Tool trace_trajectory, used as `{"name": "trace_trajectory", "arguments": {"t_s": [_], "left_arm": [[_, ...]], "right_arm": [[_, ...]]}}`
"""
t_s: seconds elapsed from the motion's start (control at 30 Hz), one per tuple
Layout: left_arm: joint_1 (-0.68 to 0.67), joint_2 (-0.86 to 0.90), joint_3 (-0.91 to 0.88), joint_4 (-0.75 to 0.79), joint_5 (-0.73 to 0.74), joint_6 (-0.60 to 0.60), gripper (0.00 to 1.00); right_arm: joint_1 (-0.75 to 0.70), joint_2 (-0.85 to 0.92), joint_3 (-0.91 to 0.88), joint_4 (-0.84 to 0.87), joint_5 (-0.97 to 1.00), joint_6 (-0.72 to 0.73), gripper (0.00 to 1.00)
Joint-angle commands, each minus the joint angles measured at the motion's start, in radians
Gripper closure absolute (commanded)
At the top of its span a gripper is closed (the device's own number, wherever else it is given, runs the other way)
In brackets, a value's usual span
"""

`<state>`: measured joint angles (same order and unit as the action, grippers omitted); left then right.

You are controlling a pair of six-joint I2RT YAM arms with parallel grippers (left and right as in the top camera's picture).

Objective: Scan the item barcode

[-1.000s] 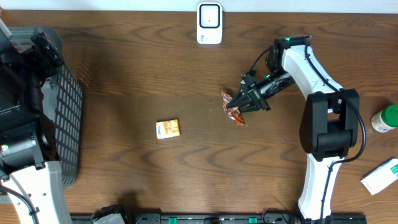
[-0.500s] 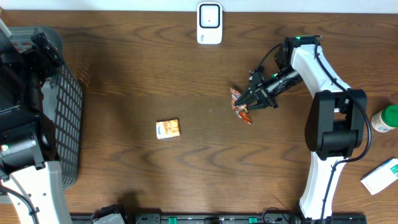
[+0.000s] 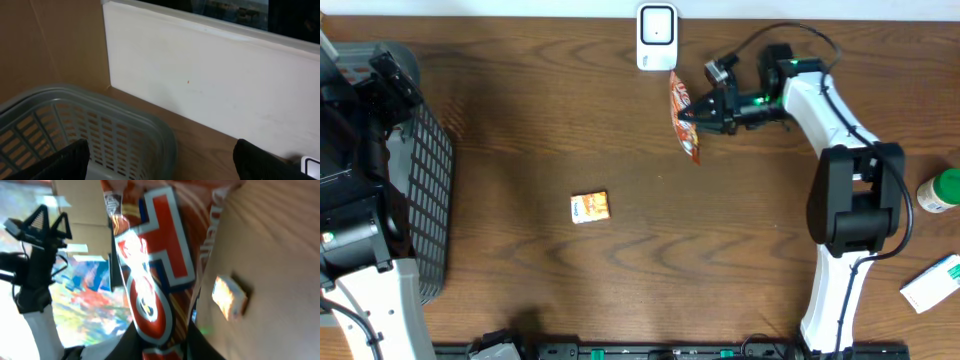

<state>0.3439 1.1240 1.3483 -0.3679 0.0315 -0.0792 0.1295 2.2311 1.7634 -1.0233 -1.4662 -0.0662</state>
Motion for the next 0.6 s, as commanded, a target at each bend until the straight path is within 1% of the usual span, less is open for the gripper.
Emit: {"name": "trace_trajectory", "arguments": {"t_s": [0.0,0.07,0.13,0.37,0.57], "left_arm": [[-0.003,-0.001,0.004,0.002,0.01,-0.009,0.09],[-0.003,-0.001,0.004,0.002,0.01,-0.008,0.09],[-0.003,-0.001,0.004,0.002,0.01,-0.008,0.09],[-0.003,-0.001,0.004,0.002,0.01,-0.008,0.09],[-0.003,-0.001,0.004,0.002,0.01,-0.008,0.09]], "right_arm": [[0.085,0.013,0.007,0.135,-0.096,0.179,0.99],[0.124,0.013,0.007,0.171,-0.096,0.235,0.99],[0.159,0.013,0.007,0.157,-0.096,0.271,0.99],[0.249,0.013,0.007,0.007,-0.096,0.267,0.99],[0.266,0.013,0.007,-0.058,-0.096,0.267,0.99]]}}
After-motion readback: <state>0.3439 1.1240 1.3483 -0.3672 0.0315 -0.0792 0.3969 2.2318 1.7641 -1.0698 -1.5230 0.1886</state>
